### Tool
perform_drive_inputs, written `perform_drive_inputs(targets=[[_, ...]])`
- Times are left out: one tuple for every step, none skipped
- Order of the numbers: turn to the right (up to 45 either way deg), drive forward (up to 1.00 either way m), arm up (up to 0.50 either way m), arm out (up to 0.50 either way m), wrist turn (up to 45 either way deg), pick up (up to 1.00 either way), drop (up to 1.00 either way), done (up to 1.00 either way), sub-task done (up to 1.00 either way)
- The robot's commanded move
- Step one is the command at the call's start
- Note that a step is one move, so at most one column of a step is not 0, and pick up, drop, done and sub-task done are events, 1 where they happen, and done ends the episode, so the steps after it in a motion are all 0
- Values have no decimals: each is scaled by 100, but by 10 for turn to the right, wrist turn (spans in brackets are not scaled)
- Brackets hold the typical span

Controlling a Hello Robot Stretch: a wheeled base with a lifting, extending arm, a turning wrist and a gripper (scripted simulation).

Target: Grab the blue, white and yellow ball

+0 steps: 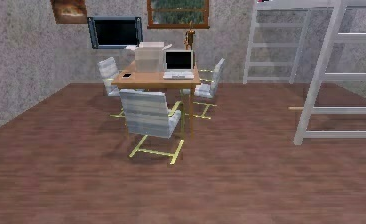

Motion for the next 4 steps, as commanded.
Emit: perform_drive_inputs(targets=[[0, 0, 22, 0, 0, 0, 0, 0, 0], [0, 0, 0, 48, 0, 0, 0, 0, 0], [0, 0, 0, 0, 450, 0, 0, 0, 0], [0, 0, 0, 0, 450, 0, 0, 0, 0]])
